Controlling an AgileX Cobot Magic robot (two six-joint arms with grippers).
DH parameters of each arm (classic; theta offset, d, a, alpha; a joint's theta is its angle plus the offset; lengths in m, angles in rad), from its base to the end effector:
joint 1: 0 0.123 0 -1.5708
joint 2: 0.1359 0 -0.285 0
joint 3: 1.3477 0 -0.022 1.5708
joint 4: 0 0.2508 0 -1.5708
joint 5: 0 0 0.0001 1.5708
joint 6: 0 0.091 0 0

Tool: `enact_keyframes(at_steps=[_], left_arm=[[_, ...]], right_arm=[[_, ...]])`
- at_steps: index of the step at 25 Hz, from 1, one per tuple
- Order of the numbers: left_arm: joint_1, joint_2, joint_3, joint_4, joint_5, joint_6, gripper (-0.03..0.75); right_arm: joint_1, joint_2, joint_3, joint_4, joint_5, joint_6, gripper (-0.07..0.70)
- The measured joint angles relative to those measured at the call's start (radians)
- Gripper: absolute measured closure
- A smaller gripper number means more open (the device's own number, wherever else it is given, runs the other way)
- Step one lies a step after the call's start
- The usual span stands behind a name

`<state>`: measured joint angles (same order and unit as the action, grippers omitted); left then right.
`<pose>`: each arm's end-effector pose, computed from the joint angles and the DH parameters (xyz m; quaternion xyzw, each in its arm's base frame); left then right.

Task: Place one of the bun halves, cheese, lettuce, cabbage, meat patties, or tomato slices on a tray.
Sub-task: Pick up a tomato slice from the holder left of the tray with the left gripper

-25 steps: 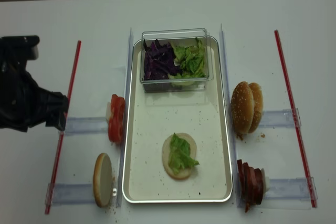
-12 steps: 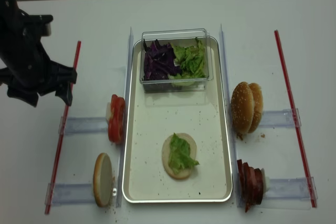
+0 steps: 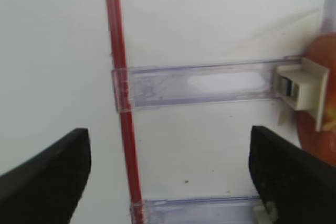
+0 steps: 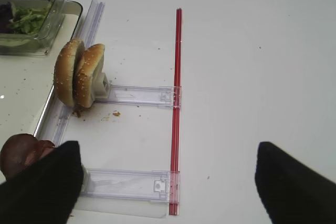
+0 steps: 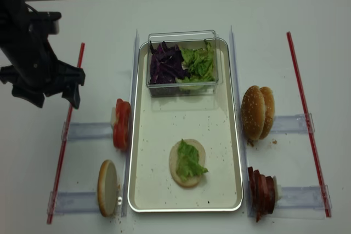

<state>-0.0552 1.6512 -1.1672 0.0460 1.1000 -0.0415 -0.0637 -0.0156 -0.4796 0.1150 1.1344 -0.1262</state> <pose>0.3074 -0.0132 0.2340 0.0165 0.9990 0.0191 0.0379 -0.0078 0.0100 0.2662 -0.0314 0.8710 0.0109 0.4901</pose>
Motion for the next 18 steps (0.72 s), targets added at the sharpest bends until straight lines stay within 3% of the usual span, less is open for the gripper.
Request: enact_keyframes(at_steps=[13,18], left_arm=[[-0.295,0.002,-0.027,-0.026,-0.018,-0.233,0.151],[-0.363,0.002,-0.027,-0.030,-0.007,-0.311,0.151]], right_arm=[[0.000,0.000,0.000,0.000,0.000,0.000,-0.045],[0.000,0.000,0.000,0.000,0.000,0.000,-0.045]])
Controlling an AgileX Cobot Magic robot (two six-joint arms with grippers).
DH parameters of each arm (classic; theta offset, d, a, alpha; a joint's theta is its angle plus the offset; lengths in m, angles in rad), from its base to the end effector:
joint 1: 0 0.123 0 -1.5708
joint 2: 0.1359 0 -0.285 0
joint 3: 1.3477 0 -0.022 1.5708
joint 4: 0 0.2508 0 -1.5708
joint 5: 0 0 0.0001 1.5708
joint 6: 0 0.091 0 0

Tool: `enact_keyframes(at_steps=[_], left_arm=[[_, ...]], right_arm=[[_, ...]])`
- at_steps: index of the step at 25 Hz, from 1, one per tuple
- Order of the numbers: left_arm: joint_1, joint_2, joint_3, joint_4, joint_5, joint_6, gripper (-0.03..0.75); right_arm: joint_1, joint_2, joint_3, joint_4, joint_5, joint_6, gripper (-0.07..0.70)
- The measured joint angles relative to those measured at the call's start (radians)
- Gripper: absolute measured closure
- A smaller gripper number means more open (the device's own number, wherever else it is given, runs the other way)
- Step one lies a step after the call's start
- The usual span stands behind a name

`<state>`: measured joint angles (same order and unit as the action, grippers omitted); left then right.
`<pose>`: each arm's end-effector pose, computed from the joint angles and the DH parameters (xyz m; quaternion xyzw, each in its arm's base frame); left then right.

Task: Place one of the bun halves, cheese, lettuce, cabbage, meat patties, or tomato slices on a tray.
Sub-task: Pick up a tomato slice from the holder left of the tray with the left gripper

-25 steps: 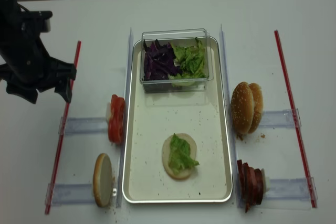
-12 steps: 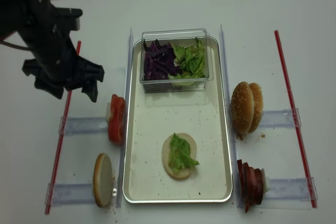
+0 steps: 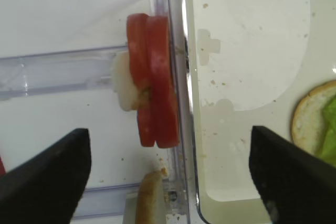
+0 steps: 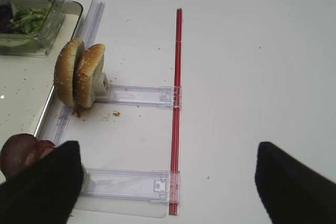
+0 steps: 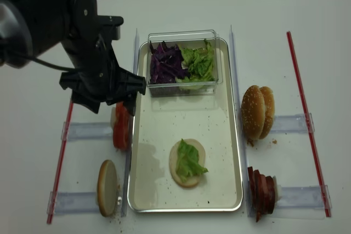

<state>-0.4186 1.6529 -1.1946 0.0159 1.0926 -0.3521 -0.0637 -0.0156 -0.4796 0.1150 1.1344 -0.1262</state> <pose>0.2865 -0.1260 0.2403 0.0365 0.9979 -0.0134 0.0523 -0.0078 0.0100 0.2662 -0.0314 0.8710 0.0109 0.4901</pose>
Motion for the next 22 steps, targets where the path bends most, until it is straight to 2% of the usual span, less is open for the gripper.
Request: enact_keyframes(at_steps=[5,18,22], left_arm=[[-0.015,0.000,0.000,-0.024,0.010,-0.059,0.151],[-0.015,0.030,-0.002,-0.072,0.008,-0.118,0.157],[-0.015,0.042,-0.002,-0.080,-0.030,-0.118,0.167]], right_arm=[[0.000,0.000,0.000,0.000,0.000,0.000,-0.045],[0.000,0.000,0.000,0.002,0.000,0.000,-0.045],[0.000,0.000,0.000,0.002,0.000,0.000,-0.045]])
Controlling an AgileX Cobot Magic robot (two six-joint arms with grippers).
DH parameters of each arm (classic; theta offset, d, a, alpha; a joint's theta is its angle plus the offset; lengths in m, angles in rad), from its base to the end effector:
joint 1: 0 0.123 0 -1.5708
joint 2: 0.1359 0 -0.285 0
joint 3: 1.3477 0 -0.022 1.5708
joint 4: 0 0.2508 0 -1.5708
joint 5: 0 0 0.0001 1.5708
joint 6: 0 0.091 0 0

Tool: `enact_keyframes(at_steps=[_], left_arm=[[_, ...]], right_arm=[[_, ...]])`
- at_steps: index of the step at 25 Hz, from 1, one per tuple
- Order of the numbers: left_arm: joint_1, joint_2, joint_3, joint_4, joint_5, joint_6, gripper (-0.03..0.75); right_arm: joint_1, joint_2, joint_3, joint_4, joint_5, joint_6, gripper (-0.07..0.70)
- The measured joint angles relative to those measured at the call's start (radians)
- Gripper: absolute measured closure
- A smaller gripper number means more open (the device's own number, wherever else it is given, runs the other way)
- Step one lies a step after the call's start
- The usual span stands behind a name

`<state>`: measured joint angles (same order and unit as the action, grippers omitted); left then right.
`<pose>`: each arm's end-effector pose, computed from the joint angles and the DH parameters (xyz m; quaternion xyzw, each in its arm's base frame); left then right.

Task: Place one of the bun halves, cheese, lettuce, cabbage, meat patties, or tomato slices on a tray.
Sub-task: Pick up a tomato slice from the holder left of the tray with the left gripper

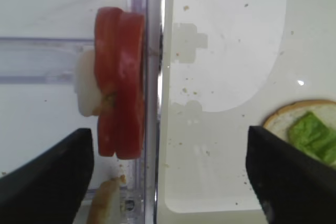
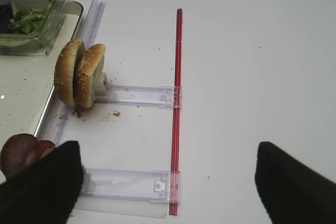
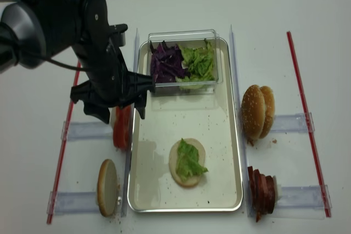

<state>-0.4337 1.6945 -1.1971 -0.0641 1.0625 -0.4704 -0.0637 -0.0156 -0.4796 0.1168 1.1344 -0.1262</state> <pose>0.2890 -0.1394 0.2282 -0.0325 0.9979 -0.0472 0.0315 -0.0078 0.0101 0.2662 -0.0315 0.8710 0.0118 0.4901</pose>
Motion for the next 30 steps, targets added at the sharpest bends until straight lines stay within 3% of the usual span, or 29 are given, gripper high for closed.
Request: enact_keyframes(at_steps=[4,30], left_arm=[[0.000,0.000,0.000,-0.015,-0.034,0.000,0.178],[-0.008,0.112,-0.006,-0.040,-0.062,0.043,0.183]], right_arm=[[0.000,0.000,0.000,0.000,0.000,0.000,-0.045],[0.000,0.000,0.000,0.000,0.000,0.000,-0.045]])
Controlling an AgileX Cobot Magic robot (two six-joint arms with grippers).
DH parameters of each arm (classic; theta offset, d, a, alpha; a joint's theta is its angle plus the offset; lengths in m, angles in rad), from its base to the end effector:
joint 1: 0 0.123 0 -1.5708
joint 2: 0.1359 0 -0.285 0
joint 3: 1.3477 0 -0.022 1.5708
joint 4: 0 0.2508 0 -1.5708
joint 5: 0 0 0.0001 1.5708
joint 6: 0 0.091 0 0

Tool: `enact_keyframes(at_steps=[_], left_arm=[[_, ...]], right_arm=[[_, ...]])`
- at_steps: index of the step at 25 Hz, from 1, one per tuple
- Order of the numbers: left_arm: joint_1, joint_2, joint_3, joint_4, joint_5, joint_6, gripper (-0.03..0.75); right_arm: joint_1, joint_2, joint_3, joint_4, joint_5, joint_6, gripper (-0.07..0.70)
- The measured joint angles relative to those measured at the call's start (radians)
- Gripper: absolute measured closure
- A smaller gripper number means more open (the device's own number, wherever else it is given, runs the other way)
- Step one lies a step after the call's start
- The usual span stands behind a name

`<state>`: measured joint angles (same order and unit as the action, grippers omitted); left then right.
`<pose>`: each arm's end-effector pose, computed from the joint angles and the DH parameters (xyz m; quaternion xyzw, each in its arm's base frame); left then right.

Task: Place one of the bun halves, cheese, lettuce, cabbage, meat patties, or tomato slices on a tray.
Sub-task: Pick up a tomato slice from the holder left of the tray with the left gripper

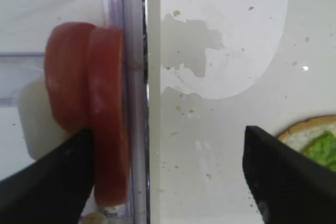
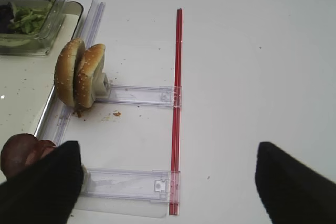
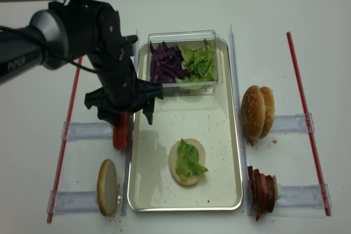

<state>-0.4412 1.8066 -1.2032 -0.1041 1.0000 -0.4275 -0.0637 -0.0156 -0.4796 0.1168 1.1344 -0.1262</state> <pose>0.3018 -0.1513 0.1934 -0.0201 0.9984 -0.0519 0.0060 -0.0078 0.0101 0.2662 -0.0315 0.8710 0.0118 0.4901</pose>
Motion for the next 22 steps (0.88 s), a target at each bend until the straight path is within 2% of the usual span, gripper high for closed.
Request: enact_keyframes(at_steps=[8,22], left_arm=[[0.000,0.006,-0.004,0.022,0.008,0.001,0.245],[0.000,0.015,-0.004,0.045,0.012,0.002,0.416]], right_arm=[[0.000,0.000,0.000,0.000,0.000,0.000,-0.045],[0.000,0.000,0.000,0.000,0.000,0.000,-0.045]])
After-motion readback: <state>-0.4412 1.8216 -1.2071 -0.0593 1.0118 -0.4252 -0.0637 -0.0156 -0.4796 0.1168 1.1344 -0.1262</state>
